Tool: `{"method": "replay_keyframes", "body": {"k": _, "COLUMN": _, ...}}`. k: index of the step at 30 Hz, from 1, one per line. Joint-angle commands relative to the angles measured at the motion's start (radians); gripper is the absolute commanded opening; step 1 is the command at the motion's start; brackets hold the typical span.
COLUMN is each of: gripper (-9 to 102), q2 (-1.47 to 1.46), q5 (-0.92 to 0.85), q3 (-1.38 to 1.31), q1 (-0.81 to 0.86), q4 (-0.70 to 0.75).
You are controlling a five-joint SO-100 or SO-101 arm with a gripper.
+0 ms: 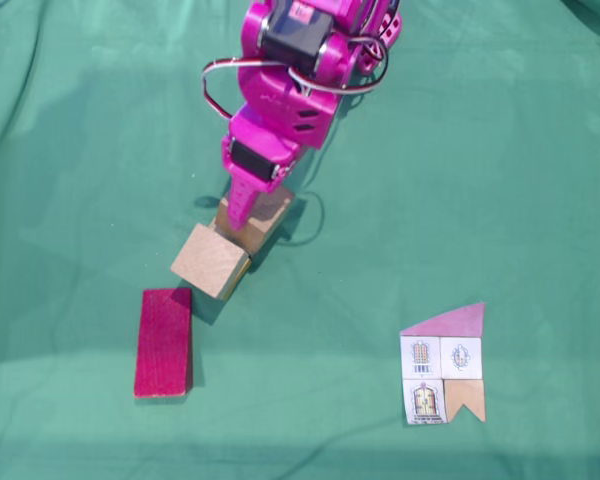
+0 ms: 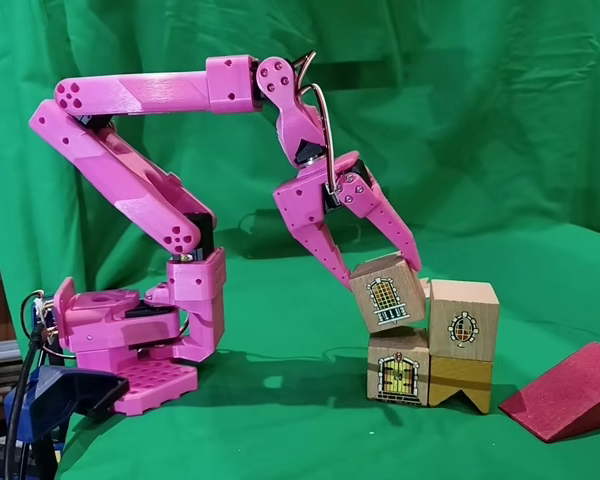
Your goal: Grasp some building blocks and build the house on the picture.
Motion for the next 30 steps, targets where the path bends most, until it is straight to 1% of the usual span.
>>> {"method": "replay_keyframes", "body": {"k": 1, "gripper": 11, "q2": -0.009, "q5": -0.008, "q3": -0.021, "q1": 0.003, "q4": -0.015}}
{"method": "replay_keyframes", "body": {"k": 16, "gripper": 11, "q2": -0.012, "q5": -0.008, "q3": -0.021, "q1": 0.003, "q4": -0.015}}
{"method": "replay_keyframes", "body": {"k": 22, "gripper": 11, "q2": 0.009, "q5": -0.008, "q3": -0.021, "q1": 0.057, "q4": -0.014}}
{"method": "replay_keyframes", "body": {"k": 30, "gripper": 11, "q2": 0.026, "q5": -0.008, "q3": -0.023, "q1": 0.058, "q4": -0.012}}
